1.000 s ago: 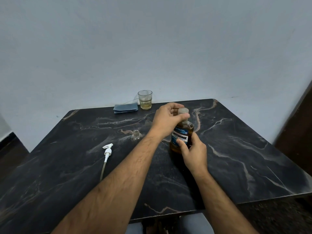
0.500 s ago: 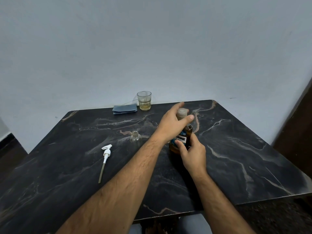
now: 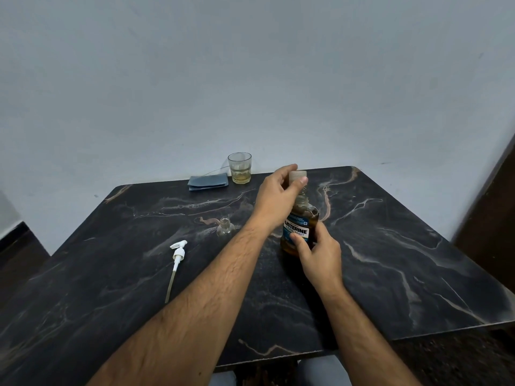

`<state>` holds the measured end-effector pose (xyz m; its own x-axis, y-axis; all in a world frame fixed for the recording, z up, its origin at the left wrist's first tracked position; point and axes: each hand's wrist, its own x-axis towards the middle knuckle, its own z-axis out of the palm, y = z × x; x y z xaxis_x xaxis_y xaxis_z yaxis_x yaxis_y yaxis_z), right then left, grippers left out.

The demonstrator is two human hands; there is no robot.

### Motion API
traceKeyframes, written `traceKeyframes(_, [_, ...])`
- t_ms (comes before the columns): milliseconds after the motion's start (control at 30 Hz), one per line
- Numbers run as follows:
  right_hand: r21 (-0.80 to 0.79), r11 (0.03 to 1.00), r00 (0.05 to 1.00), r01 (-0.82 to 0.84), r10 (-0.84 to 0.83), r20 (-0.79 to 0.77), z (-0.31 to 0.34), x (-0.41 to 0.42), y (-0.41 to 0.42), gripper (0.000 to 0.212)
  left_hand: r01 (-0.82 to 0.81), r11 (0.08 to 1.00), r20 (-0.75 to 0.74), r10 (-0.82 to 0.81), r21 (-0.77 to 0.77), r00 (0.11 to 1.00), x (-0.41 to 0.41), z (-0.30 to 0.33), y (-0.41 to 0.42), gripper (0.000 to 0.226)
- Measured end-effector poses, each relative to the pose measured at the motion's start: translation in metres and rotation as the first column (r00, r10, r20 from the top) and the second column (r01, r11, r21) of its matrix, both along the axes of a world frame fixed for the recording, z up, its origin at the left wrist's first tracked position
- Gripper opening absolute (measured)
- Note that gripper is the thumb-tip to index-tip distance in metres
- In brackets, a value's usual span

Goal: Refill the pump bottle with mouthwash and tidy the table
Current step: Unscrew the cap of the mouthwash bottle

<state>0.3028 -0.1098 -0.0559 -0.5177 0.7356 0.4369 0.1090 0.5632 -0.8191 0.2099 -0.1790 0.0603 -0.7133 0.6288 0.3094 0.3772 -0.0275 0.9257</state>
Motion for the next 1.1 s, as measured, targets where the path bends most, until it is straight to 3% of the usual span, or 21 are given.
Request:
traceKeyframes(167, [0.006,1.000,1.000,0.011,-0.011,0.007,0.001,0.000,0.001,0.032,-0.084,0.996,0.022,0.084,0.012,0.996,-0.010,0.004,-0.002,0.051])
traceKeyframes(433, [0.002,0.993,0.993,0.116,-0.116,-0.028,0.002,0.007,0.005,0.026,-0.232,0.930,-0.036,0.232,-0.286,0.972,-0.027,-0.028,-0.002,0.057])
traceKeyframes(567, [-0.016,0.985,0.983,0.173,-0.174,-0.054,0.003,0.010,0.008,0.025,-0.347,0.863,-0.061,0.350,-0.368,0.935,-0.027,-0.045,0.001,0.041])
traceKeyframes(700, [-0.027,0.981,0.980,0.192,-0.193,-0.050,0.002,0.009,0.008,0.023,-0.380,0.806,-0.150,0.351,-0.455,0.924,-0.027,-0.058,0.007,0.016])
traceKeyframes(900, [-0.024,0.979,0.977,0.204,-0.205,-0.052,0.002,0.009,0.008,0.025,-0.354,0.696,-0.286,0.218,-0.624,0.933,-0.035,-0.080,0.013,0.027])
traceKeyframes(1100, [-0.024,0.979,0.978,0.200,-0.201,-0.054,0.003,0.008,0.008,0.027,-0.376,0.713,-0.311,0.228,-0.592,0.923,-0.036,-0.087,0.019,0.043])
